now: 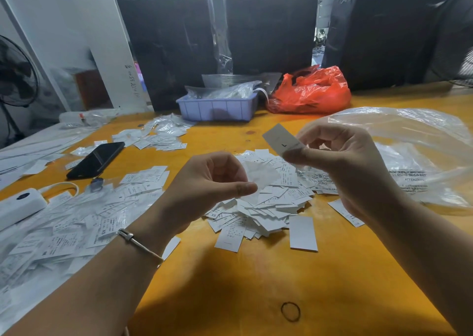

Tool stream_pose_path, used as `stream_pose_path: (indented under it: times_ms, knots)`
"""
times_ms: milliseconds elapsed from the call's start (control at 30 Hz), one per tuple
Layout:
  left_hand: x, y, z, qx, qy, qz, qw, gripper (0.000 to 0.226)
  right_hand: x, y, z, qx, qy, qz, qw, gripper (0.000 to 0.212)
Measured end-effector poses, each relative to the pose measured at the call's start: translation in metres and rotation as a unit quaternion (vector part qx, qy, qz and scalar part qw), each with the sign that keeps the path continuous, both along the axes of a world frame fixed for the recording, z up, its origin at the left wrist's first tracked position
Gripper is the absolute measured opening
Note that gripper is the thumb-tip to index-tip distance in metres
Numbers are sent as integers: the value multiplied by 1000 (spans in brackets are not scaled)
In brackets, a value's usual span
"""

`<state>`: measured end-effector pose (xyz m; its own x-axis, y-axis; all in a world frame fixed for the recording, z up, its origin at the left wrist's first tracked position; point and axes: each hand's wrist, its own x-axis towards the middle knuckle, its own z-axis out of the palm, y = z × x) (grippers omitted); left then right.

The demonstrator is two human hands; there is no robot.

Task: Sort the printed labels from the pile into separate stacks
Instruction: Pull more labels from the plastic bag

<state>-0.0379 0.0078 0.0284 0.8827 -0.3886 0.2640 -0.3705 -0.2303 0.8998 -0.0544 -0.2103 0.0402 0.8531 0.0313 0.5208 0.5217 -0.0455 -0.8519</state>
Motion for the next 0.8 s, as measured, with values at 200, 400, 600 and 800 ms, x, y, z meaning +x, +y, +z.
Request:
stream_pose_path:
  times_ms: [200,400,600,800]
  knots:
    - [-1,-1,0,2,-6,1,1000,28,-3,2,2,77,-11,68,995,22]
    - [-1,-1,1,-7,-6,3,1000,31,-7,7,2,56,-53,59,995,17]
    - [-1,0,1,-11,-3,3,1000,36,-4,6,-1,9,-66,55,996,11]
    - [-2,0,2,-15,3,-3,1000,36,-4,7,-3,-69,-90,3,994,10]
